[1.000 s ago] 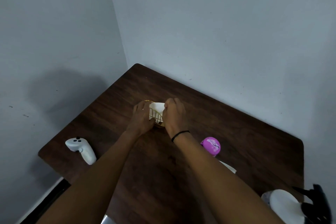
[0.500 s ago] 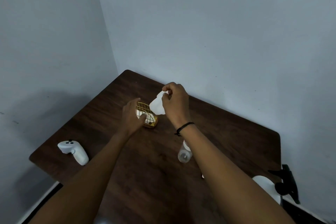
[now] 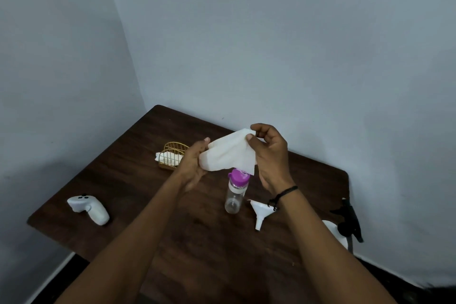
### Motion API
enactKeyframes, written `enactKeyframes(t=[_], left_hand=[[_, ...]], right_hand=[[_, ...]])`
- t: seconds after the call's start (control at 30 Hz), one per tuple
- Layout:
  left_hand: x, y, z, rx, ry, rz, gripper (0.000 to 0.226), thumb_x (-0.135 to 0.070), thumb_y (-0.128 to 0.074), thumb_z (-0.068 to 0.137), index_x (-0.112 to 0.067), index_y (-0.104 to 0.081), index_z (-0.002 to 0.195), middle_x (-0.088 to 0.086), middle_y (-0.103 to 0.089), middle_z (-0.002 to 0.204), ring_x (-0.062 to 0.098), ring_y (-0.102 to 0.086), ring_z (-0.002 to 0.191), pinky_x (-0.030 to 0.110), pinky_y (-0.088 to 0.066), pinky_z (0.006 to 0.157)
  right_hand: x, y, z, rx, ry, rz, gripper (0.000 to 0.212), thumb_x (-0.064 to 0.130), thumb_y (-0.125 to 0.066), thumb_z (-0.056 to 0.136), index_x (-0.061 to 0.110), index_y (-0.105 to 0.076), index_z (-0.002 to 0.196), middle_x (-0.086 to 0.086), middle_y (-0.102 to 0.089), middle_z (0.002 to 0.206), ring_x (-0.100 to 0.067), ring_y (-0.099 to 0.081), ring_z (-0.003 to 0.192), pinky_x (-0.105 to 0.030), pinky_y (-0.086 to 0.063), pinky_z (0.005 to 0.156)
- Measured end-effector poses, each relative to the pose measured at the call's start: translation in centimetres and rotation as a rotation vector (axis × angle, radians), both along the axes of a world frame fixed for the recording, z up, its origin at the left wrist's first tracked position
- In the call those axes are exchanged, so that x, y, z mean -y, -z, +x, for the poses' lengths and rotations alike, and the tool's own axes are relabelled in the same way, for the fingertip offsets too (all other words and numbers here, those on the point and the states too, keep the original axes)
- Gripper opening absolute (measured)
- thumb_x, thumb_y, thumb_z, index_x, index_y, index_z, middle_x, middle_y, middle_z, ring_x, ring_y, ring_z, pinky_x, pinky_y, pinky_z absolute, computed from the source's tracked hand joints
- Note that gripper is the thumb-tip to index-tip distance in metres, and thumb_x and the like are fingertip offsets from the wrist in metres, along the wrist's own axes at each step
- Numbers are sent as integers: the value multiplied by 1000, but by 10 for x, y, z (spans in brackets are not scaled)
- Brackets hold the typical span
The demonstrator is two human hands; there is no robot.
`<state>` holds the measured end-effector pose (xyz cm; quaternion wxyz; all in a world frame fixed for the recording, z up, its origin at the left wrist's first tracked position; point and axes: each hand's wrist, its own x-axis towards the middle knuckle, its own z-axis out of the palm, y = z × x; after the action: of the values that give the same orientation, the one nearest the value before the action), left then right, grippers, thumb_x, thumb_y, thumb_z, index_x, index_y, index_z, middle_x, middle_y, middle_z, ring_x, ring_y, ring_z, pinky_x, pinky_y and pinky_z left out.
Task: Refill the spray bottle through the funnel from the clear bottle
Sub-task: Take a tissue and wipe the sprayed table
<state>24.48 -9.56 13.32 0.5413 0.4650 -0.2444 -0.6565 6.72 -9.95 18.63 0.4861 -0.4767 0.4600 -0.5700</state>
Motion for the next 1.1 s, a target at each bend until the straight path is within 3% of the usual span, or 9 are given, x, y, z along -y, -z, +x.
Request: enactKeyframes(t=[0.07, 0.17, 0.47, 0.57, 0.7, 0.77, 0.9, 1.0, 1.1], left_hand=[[-3, 2, -8, 69, 6, -77, 24, -24, -58, 92, -8, -67, 108, 14, -70, 111, 25, -68, 98, 39, -55, 80], [-6, 0, -24, 235, -131, -163, 14, -21, -66, 88, -14, -74, 97, 12, -73, 106, 32, -65, 105, 46, -53, 91], [-34, -26, -56, 566, -324, -410, 20, -16, -56, 96, -7, -61, 79, 5, -55, 69, 11, -48, 68, 31, -40, 62], [-40, -30, -70, 695, -261, -473, 19, -21, -53, 99, -6, -59, 89, 15, -61, 80, 10, -50, 69, 32, -41, 62], [-42, -24, -80, 694, -208, -385, 12, -25, -55, 97, -16, -57, 106, 2, -66, 97, 14, -64, 85, 39, -53, 74], [-44, -21, -86, 703, -174, -342, 19, -26, -56, 96, -21, -50, 114, 1, -63, 106, 20, -65, 93, 42, -54, 79], [-50, -23, -98, 693, -108, -293, 27, -19, -52, 99, -23, -39, 122, -7, -55, 96, 11, -58, 85, 31, -48, 70], [-54, -20, -101, 809, -17, -342, 14, -14, -50, 98, -20, -49, 111, -9, -56, 95, 10, -56, 86, 26, -43, 67], [-59, -18, -104, 864, 153, -378, 16, -10, -48, 98, -14, -64, 99, -9, -63, 96, 9, -57, 89, 27, -44, 71]], right_hand=[[-4, 2, -12, 22, 52, 25, 23, 1, -68, 89, 20, -70, 102, 9, -66, 91, -17, -61, 91, -40, -52, 87], [-13, 2, -29, -29, 112, 57, 23, 4, -67, 90, 22, -71, 103, 2, -68, 95, -18, -63, 92, -39, -54, 88], [-44, 8, -54, -272, 156, -82, 16, 14, -50, 99, 25, -59, 92, 5, -63, 91, -7, -56, 82, -28, -48, 76], [-52, 15, -60, -338, 204, -110, 9, 17, -46, 102, 23, -52, 104, 7, -55, 83, -3, -49, 70, -19, -41, 64], [-60, 25, -76, -213, 216, 80, 23, 25, -53, 101, 26, -44, 121, 1, -51, 82, -9, -48, 64, -23, -43, 57], [-66, 29, -89, -154, 189, 174, 30, 26, -62, 96, 27, -47, 122, -5, -59, 97, -15, -59, 79, -28, -51, 63], [-74, 38, -112, -215, 180, 159, 26, 8, -72, 87, 23, -65, 106, 8, -65, 110, -12, -62, 107, -35, -58, 84], [-83, 44, -124, -261, 271, 116, 20, 5, -74, 83, 24, -73, 89, 7, -71, 106, -15, -64, 107, -42, -54, 96], [-92, 47, -137, -259, 288, 98, 23, 1, -74, 83, 23, -76, 87, 6, -72, 110, -10, -65, 107, -31, -53, 95]])
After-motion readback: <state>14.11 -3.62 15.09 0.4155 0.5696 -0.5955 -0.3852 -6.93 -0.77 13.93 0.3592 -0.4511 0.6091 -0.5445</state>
